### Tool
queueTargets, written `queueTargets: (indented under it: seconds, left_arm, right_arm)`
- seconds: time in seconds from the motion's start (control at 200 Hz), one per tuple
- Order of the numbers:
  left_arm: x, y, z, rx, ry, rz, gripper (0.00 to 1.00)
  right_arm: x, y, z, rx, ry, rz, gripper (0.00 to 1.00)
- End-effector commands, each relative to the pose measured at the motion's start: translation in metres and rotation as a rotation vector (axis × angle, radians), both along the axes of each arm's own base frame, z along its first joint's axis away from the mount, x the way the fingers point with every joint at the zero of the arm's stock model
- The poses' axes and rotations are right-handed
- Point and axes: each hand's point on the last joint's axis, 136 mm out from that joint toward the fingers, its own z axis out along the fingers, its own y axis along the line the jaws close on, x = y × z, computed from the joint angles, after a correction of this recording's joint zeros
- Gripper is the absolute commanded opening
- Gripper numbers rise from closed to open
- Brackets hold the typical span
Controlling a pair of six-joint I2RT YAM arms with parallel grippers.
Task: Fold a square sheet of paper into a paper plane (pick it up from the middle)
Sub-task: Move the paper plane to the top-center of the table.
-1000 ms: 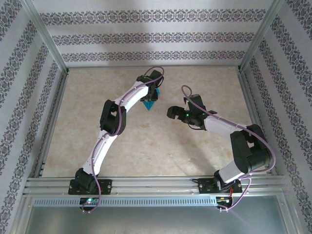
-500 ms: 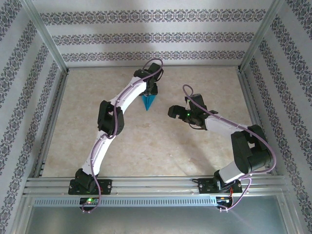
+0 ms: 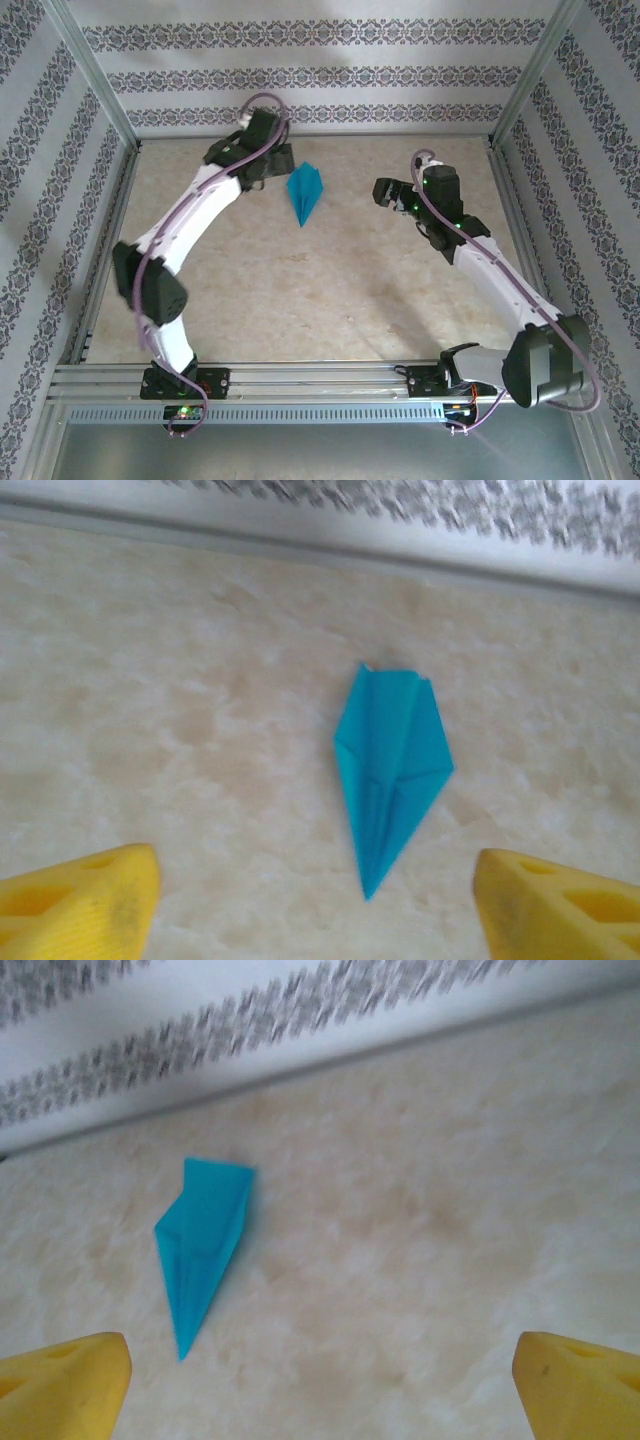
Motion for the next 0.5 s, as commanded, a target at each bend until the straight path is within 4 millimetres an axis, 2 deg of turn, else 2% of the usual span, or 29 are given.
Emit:
queueTargets:
  seconds: [0.0,0.085,0.12,0.255,0.385,0.495]
  left_arm:
    - [-0.010,0.054,0.006,0.027,-0.162,0.133,0.92]
    - [-0.039,0.095,-0.003,0.051,-0.246,0.221,0.99]
    - [-0.050,0.110,-0.007,0.066,-0.282,0.254,0.99]
    - [-0.097,0.162,-0.043,0.158,-0.311,0.367,0.99]
    - [-0.129,0.192,-0.071,0.242,-0.316,0.436,0.99]
    - [-0.134,0.205,-0.088,0.309,-0.330,0.446,0.99]
  right_arm:
    - [0.001,-0.045,0.004,-0.188,-0.056,-0.158,0.98]
    - [-0.004,-0.070,-0.002,-0.240,-0.074,-0.244,0.98]
    - [-0.007,-0.080,-0.007,-0.260,-0.077,-0.276,0.98]
    - [-0.024,-0.120,-0.031,-0.299,-0.045,-0.415,0.98]
    - [-0.040,-0.149,-0.057,-0.307,-0.028,-0.506,0.98]
    - [-0.048,-0.167,-0.074,-0.343,-0.046,-0.562,0.98]
